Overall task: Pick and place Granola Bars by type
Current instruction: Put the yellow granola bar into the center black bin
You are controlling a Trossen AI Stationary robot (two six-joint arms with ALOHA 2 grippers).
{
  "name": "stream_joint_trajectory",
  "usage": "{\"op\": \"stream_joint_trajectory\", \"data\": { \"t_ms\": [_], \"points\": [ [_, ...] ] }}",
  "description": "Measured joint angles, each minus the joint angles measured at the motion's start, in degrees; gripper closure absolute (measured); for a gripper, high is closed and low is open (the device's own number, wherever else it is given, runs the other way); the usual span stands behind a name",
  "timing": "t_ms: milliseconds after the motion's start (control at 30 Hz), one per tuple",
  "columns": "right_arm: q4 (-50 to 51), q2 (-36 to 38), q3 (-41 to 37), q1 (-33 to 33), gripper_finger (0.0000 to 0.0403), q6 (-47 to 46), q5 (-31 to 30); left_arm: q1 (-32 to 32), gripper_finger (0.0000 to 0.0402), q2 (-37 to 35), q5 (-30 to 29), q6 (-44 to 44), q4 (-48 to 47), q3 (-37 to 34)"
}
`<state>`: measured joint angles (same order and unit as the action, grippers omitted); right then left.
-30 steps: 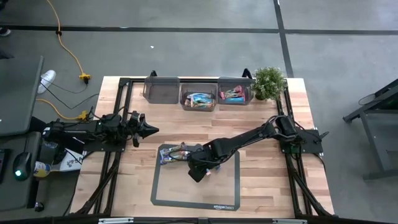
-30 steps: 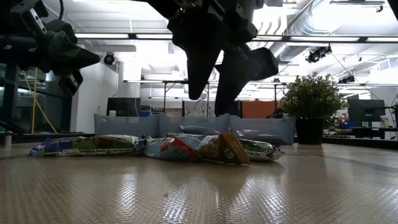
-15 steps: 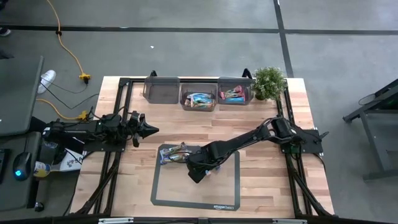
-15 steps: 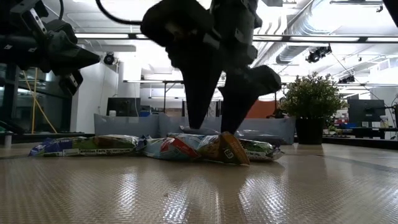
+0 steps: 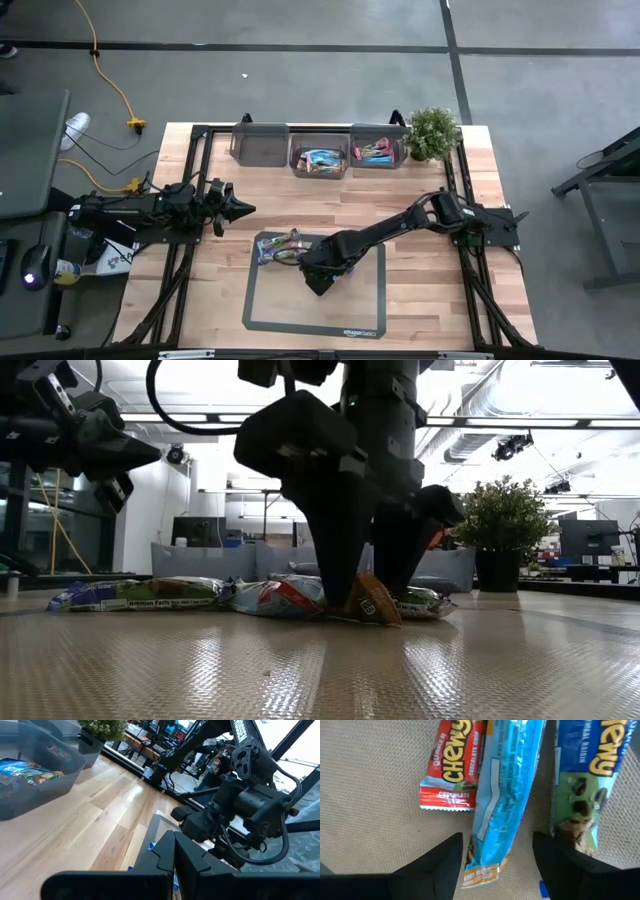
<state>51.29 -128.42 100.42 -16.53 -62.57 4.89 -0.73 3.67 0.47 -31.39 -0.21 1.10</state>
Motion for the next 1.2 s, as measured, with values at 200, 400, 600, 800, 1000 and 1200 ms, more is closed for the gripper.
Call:
{"op": "stream_joint_trajectory", "data": {
  "t_ms": [200, 400, 600, 800, 1000, 1200],
  "points": [
    [-0.3, 0.0, 0.0, 0.0, 0.0179, 0.29, -1.5, 0.0, 0.0401, -0.01, 0.02, 0.01, 0.0, 0.0],
    [-1.1, -1.62, 0.2, 0.02, 0.0179, 1.07, 0.04, 0.02, 0.0401, 0.0, 0.0, 0.0, 0.0, 0.0],
    [-1.56, -3.23, 0.26, 0.09, 0.0179, 0.92, 1.48, 0.02, 0.0401, 0.0, 0.0, 0.01, -0.02, 0.0],
    [-1.24, -3.39, 0.21, 0.11, 0.0197, -0.28, 1.69, 0.0, 0.0401, 0.01, 0.0, -0.01, -0.04, 0.0],
    [-0.84, -3.41, 0.15, 0.02, 0.0233, -0.22, 2.15, 0.0, 0.0401, -0.01, 0.0, -0.01, -0.04, 0.0],
    [-0.71, -3.43, 0.11, 0.02, 0.0258, 0.0, 3.2, 0.02, 0.0401, 0.01, 0.0, -0.01, -0.07, 0.0]
  ]
}}
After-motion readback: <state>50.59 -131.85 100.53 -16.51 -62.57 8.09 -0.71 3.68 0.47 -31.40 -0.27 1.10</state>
